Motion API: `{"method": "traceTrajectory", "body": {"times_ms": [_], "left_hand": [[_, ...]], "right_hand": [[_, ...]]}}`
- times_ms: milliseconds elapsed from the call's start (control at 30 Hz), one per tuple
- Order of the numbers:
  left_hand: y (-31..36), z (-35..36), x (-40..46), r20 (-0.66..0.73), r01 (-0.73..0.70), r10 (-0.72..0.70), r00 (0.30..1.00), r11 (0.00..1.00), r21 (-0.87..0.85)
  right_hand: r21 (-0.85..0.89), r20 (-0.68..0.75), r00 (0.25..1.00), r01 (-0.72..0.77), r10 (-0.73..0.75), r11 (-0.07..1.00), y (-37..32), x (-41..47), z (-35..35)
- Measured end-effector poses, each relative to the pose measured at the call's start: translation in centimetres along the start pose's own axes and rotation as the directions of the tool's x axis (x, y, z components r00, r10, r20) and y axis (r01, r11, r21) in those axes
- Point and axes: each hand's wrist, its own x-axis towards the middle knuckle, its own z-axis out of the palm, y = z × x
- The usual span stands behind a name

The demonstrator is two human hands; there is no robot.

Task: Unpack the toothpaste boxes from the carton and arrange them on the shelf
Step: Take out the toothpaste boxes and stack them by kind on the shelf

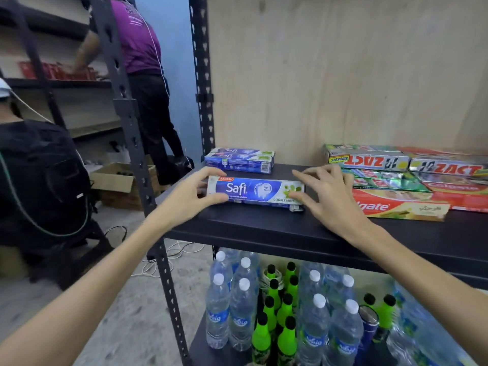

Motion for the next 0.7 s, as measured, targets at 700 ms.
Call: {"method": "traceTrajectory", "body": {"times_ms": [700], "left_hand": [[-2.9, -2.0, 5.7, -0.130, 0.222, -0.190, 0.973, 0.924, 0.310]], "right_hand": [[0.023, 0.138, 0.990, -0.013, 0.010, 1.000, -0.7, 6.9, 3.8]]}}
